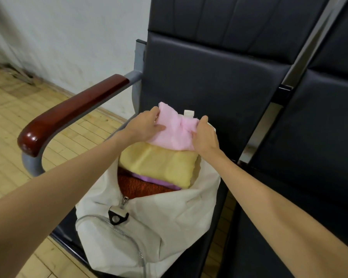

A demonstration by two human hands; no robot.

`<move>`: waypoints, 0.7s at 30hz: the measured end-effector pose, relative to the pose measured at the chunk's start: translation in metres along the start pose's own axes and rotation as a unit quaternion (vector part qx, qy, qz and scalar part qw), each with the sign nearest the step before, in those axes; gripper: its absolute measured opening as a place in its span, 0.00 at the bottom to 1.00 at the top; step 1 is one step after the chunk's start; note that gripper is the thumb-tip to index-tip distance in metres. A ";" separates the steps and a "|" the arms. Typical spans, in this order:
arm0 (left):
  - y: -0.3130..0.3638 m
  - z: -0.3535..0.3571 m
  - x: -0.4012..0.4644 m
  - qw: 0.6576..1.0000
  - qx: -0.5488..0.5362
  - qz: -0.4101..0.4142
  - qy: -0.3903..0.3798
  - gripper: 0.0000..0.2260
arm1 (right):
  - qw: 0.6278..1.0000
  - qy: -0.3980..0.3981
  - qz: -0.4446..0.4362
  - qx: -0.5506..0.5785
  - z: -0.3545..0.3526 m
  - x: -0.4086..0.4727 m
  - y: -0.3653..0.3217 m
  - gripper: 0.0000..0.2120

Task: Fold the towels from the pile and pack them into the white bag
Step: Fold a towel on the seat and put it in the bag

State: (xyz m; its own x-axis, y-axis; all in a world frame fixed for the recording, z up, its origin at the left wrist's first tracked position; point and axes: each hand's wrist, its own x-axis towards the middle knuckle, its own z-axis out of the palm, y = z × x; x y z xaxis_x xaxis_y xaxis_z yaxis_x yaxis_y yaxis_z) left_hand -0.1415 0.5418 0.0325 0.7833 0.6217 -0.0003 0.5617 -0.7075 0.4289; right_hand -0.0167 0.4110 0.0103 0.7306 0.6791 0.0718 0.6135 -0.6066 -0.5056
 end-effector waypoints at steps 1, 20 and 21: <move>0.000 -0.001 -0.002 1.000 -0.013 0.003 -0.004 0.15 | 1.000 -0.014 0.015 0.004 -0.001 0.001 -0.001 0.12; -0.013 -0.034 0.009 0.990 0.125 0.030 0.052 0.04 | 0.966 -0.156 -0.206 0.007 0.011 -0.016 -0.021 0.23; -0.012 -0.033 0.008 0.989 0.104 0.014 0.106 0.06 | 0.965 -0.157 -0.212 0.004 0.010 -0.015 -0.021 0.23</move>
State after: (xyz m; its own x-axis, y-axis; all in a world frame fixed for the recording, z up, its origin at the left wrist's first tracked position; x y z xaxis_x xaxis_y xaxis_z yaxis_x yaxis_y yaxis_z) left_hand -0.1512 0.5662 0.0571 0.7385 0.6414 0.2078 0.6000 -0.7658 0.2315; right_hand -0.0433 0.4172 0.0115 0.2867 0.9580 0.0098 0.8343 -0.2447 -0.4941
